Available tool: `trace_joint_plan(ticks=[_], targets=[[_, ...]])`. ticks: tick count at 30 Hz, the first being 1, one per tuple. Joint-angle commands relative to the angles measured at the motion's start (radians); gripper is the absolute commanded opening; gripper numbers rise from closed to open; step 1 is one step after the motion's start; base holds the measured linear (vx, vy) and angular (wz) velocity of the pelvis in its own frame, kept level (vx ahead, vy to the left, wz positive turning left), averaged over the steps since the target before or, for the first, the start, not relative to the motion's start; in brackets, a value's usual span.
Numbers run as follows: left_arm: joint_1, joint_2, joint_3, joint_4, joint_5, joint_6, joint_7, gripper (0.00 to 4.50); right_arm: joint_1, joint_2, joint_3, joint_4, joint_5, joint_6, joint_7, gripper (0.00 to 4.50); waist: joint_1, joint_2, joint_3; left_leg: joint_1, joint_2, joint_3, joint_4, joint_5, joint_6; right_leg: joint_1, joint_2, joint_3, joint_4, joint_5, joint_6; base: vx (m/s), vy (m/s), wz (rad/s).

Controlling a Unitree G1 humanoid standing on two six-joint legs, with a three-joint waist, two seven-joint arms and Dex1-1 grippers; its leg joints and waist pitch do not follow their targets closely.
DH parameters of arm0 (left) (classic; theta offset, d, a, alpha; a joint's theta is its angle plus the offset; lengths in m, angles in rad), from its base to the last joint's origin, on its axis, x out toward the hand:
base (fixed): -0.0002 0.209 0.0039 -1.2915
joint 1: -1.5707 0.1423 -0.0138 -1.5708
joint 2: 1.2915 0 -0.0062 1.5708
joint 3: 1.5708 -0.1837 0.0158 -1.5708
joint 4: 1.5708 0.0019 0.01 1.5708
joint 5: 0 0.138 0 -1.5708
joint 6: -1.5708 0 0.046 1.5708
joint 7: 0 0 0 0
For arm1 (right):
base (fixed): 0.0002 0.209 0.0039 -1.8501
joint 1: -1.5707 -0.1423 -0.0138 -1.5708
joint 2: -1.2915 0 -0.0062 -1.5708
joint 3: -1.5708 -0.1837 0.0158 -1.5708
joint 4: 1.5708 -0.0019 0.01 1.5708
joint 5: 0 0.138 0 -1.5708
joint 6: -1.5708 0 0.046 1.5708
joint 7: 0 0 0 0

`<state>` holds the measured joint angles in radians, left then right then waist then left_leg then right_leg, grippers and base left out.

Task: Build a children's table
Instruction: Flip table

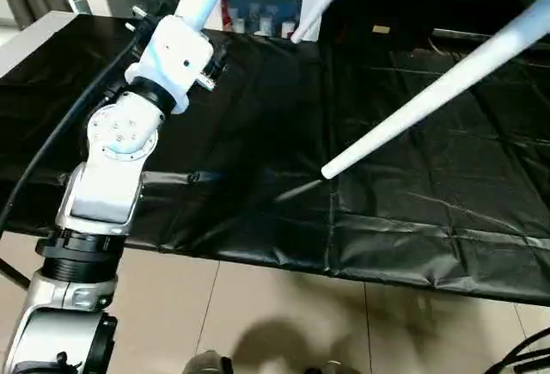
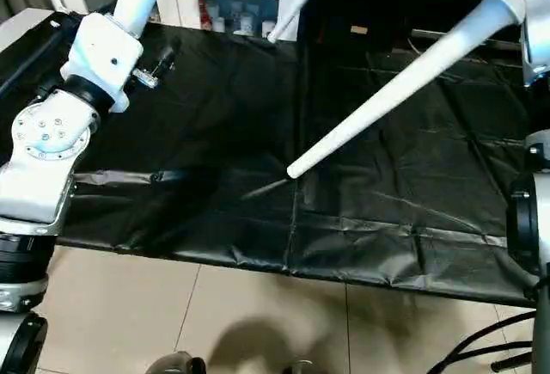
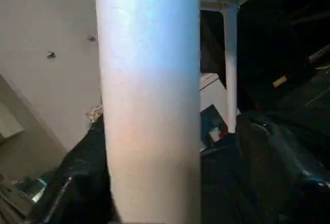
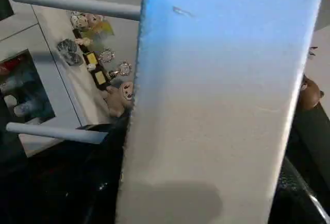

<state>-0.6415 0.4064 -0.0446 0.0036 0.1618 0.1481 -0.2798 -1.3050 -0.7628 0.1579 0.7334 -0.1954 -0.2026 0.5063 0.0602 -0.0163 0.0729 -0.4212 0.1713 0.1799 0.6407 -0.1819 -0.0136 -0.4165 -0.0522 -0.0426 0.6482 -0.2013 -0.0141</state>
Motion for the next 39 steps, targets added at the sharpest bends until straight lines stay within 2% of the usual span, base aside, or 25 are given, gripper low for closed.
trace_joint_plan(ticks=[1,2,5,7,10,13,18,25,26,27,29,31,35,37,39], targets=[[-0.003,-0.013,-0.028,-0.020,-0.007,0.005,-0.023,3.24,-0.036,0.010,-0.015,-0.039,-0.002,-0.094,-0.007,1.96,-0.004,-0.010,-0.089,0.032,0.052,-0.014,-0.053,-0.071,0.068,0.063,-0.073,0.042,-0.051,0.035,-0.278,0.000,0.000,0.00],[-0.004,-0.016,-0.026,-0.020,-0.006,0.005,-0.019,3.22,-0.033,0.012,-0.015,-0.037,-0.002,-0.098,-0.004,1.96,-0.006,-0.011,-0.089,0.031,0.052,-0.014,-0.052,-0.068,0.068,0.063,-0.072,0.042,-0.050,0.041,-0.277,0.000,0.000,0.00],[-0.010,-0.025,-0.020,-0.017,-0.006,0.005,-0.007,2.79,-0.025,0.018,-0.016,-0.030,-0.002,-0.110,-0.001,1.96,-0.005,-0.010,-0.089,0.033,0.052,-0.014,-0.052,-0.072,0.068,0.062,-0.074,0.043,-0.051,0.039,-0.278,0.000,0.000,0.00],[-0.011,-0.026,-0.019,-0.017,-0.007,0.006,-0.008,2.76,-0.024,0.019,-0.015,-0.027,-0.002,-0.113,0.000,1.96,-0.005,-0.010,-0.089,0.032,0.052,-0.014,-0.052,-0.071,0.069,0.062,-0.073,0.042,-0.051,0.042,-0.279,0.000,0.000,0.00],[-0.012,-0.026,-0.018,-0.015,-0.008,0.005,-0.011,2.35,-0.020,0.023,-0.014,-0.025,-0.002,-0.116,0.001,1.96,-0.005,-0.008,-0.090,0.032,0.052,-0.015,-0.051,-0.066,0.072,0.063,-0.073,0.042,-0.050,0.050,-0.279,0.000,0.000,0.00],[-0.012,-0.026,-0.017,-0.014,-0.009,0.004,-0.012,2.29,-0.017,0.025,-0.014,-0.025,-0.001,-0.117,0.003,1.96,-0.005,-0.010,-0.090,0.032,0.051,-0.014,-0.051,-0.070,0.073,0.063,-0.073,0.042,-0.051,0.045,-0.279,0.000,0.000,0.00],[-0.012,-0.033,-0.014,-0.012,-0.009,0.000,-0.015,1.78,-0.010,0.030,-0.018,-0.024,-0.001,-0.123,0.012,1.96,-0.005,-0.009,-0.089,0.033,0.052,-0.015,-0.052,-0.076,0.070,0.062,-0.073,0.042,-0.052,0.038,-0.279,0.000,0.000,0.00],[-0.006,-0.034,-0.011,-0.010,-0.010,-0.001,-0.021,1.54,0.002,0.038,-0.018,-0.033,0.005,-0.123,0.027,1.96,-0.004,-0.009,-0.090,0.032,0.052,-0.015,-0.052,-0.073,0.072,0.063,-0.074,0.042,-0.051,0.044,-0.280,0.000,0.000,0.00],[-0.005,-0.035,-0.010,-0.010,-0.010,0.000,-0.022,1.53,0.004,0.042,-0.022,-0.034,0.019,-0.120,0.043,2.31,-0.005,-0.009,-0.090,0.032,0.052,-0.015,-0.052,-0.075,0.072,0.063,-0.074,0.042,-0.051,0.043,-0.280,0.000,0.000,0.00],[-0.004,-0.035,-0.010,-0.010,-0.011,0.001,-0.023,1.53,0.006,0.045,-0.025,-0.036,0.028,-0.118,0.052,2.31,-0.005,-0.009,-0.090,0.032,0.052,-0.015,-0.052,-0.074,0.073,0.063,-0.074,0.042,-0.051,0.046,-0.280,0.000,0.000,0.00],[-0.004,-0.035,-0.009,-0.010,-0.011,0.001,-0.025,1.53,0.008,0.047,-0.028,-0.039,0.033,-0.117,0.057,2.68,-0.005,-0.009,-0.090,0.032,0.053,-0.015,-0.051,-0.074,0.074,0.063,-0.074,0.042,-0.050,0.046,-0.280,0.000,0.000,0.00],[-0.003,-0.036,-0.008,-0.010,-0.012,0.001,-0.025,1.53,0.009,0.047,-0.029,-0.042,0.034,-0.117,0.061,2.70,-0.004,-0.008,-0.090,0.032,0.052,-0.015,-0.051,-0.073,0.076,0.062,-0.075,0.042,-0.050,0.048,-0.279,0.000,0.000,0.00],[-0.003,-0.036,-0.007,-0.005,-0.014,0.002,-0.026,1.52,0.018,0.046,-0.032,-0.055,0.035,-0.126,0.077,3.12,-0.002,-0.006,-0.089,0.036,0.055,-0.015,-0.053,-0.075,0.079,0.059,-0.073,0.041,-0.051,0.048,-0.282,0.000,0.000,0.00],[-0.003,-0.037,-0.006,-0.004,-0.014,0.003,-0.026,1.52,0.028,0.048,-0.036,-0.071,0.050,-0.128,0.095,3.14,-0.002,-0.007,-0.089,0.035,0.054,-0.015,-0.053,-0.090,0.073,0.060,-0.073,0.041,-0.052,0.031,-0.281,0.000,0.000,0.00],[-0.004,-0.036,-0.005,-0.001,-0.014,0.005,-0.027,1.52,0.053,0.057,-0.051,-0.108,0.085,-0.127,0.131,3.45,-0.001,-0.004,-0.087,0.036,0.056,-0.017,-0.056,-0.107,0.066,0.061,-0.076,0.041,-0.054,0.013,-0.271,0.000,0.000,0.00]])
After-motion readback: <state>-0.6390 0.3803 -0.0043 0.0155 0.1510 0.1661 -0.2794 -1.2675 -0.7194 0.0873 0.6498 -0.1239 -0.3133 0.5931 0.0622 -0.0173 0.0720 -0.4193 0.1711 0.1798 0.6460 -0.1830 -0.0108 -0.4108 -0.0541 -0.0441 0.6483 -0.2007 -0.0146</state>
